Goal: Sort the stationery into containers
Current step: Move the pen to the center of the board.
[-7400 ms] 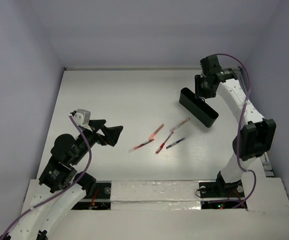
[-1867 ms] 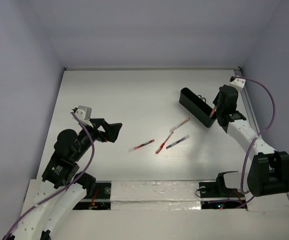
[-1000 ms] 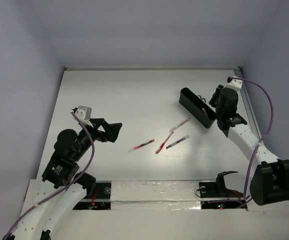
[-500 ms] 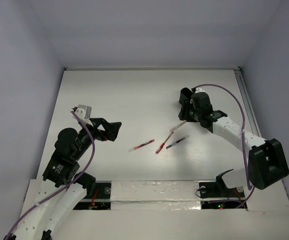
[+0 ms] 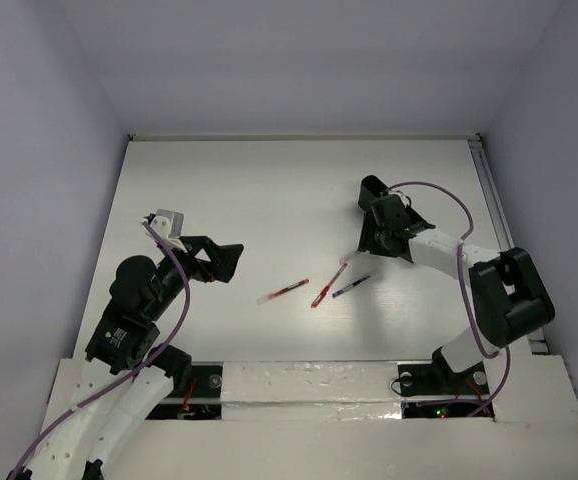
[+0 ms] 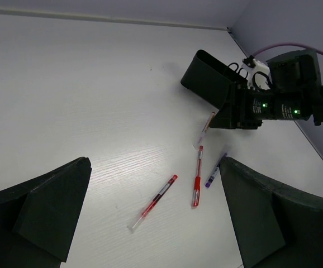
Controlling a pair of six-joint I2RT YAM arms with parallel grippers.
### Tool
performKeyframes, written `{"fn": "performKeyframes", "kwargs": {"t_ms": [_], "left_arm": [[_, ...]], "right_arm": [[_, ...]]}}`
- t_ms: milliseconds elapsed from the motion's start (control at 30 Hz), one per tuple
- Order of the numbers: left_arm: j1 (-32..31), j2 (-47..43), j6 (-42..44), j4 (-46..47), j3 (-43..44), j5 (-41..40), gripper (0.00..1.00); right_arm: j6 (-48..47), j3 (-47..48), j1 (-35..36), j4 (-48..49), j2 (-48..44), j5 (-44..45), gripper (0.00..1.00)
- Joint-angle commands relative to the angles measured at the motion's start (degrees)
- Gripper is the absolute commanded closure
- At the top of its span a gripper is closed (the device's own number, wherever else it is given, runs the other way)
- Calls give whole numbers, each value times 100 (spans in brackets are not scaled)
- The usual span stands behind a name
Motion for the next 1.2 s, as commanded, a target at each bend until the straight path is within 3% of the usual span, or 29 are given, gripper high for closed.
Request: {"fn": "performKeyframes", "kwargs": {"t_ms": [0,367,700,1167], "left_arm": [[32,34,55,269,-11,36,1],[32,17,64,278,-20,62,1],[32,17,64,278,-11,88,1],[32,-36,64,278,-20,71,1]], "right_arm": [[215,140,-2,354,199,471,42],[339,192,-2,829,709,507,48],[295,772,367,689,1393,701,61],[-29,1888,649,320,2238,841,63]]}}
